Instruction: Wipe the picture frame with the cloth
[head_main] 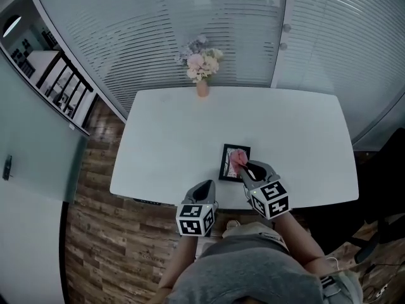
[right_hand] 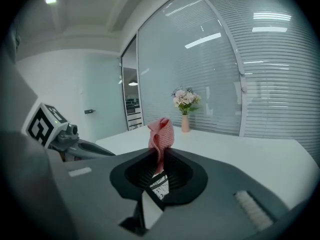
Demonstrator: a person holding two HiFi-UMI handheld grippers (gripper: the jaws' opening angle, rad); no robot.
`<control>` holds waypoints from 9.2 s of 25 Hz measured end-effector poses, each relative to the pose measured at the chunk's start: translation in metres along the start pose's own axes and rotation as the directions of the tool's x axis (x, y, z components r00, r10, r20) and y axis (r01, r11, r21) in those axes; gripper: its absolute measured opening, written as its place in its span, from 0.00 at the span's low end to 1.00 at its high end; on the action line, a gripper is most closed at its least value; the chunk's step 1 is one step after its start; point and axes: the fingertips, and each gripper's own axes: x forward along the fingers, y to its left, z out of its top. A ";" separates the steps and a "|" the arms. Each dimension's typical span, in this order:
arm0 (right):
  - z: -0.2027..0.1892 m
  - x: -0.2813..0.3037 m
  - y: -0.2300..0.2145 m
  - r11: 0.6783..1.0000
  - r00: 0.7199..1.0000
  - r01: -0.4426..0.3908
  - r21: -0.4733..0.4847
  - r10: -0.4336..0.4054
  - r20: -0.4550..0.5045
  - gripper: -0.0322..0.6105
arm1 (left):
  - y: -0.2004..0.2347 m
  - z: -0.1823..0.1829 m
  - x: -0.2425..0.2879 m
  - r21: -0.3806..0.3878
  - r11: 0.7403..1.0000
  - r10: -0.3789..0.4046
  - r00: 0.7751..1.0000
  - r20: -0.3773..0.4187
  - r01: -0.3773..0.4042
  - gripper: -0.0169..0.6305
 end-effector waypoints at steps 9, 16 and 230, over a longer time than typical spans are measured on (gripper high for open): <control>0.001 0.047 -0.045 0.999 0.997 -0.006 -0.049 0.002 -0.081 0.11 | 0.004 -0.011 0.045 -0.011 1.000 -0.011 0.994 -0.109 0.010 0.03; -0.017 0.082 -0.060 0.996 0.988 -0.028 -0.086 0.015 -0.151 0.11 | 0.006 -0.028 0.070 -0.021 1.000 -0.027 0.981 -0.193 0.023 0.05; -0.115 -0.116 0.172 0.990 0.994 0.091 0.107 -0.083 -0.077 0.12 | -0.038 -0.112 -0.162 0.064 0.996 -0.047 0.993 -0.110 0.054 0.03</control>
